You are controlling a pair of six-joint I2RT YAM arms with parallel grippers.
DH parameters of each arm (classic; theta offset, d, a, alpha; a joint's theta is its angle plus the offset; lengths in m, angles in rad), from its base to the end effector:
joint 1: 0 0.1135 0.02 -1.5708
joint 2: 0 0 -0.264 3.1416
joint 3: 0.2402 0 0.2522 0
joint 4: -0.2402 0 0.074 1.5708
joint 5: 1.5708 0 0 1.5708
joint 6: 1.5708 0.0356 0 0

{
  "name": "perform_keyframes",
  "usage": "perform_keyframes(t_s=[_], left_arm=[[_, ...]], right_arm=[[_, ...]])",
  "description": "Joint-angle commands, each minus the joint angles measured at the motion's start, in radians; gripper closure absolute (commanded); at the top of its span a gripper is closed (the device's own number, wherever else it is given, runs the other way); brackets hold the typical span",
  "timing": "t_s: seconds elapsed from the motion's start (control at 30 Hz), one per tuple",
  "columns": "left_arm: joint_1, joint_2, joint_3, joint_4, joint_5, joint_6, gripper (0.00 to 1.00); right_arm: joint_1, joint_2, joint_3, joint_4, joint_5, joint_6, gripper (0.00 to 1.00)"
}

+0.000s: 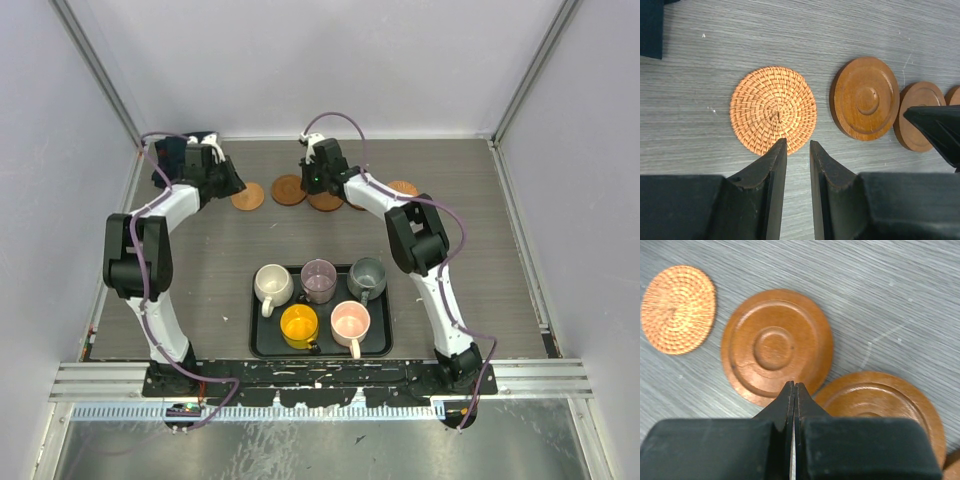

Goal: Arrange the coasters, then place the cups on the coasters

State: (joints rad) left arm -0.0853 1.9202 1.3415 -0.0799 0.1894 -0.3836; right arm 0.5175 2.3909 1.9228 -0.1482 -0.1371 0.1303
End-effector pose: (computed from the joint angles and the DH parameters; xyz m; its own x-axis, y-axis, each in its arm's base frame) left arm 0.4323 -0.0437 0.2111 -0.6523 -0.3131 -0.6903 -0.0130 0.9152 -0.4028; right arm 0.4737 0.2753 0.1734 -0.5743 -0.1788 -0.7988 -0.5167 0.8361 0.1844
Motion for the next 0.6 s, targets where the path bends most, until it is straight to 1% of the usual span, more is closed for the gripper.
perform_keyframes(t_s=[0.0,0.33,0.57], left_arm=[[0.005,-0.084,-0.060,0.092,0.013,-0.016,0.73],[0.005,-0.139,-0.137,0.110,0.004,-0.025,0.73],[0.006,-0.174,-0.168,0.105,-0.015,-0.006,0.73]], right_arm=[[0.022,0.000,0.083,0.075,-0.028,-0.015,0.99],[0.037,0.106,0.183,0.050,-0.055,0.006,0.98],[0.042,0.143,0.204,0.052,-0.063,0.016,0.98]])
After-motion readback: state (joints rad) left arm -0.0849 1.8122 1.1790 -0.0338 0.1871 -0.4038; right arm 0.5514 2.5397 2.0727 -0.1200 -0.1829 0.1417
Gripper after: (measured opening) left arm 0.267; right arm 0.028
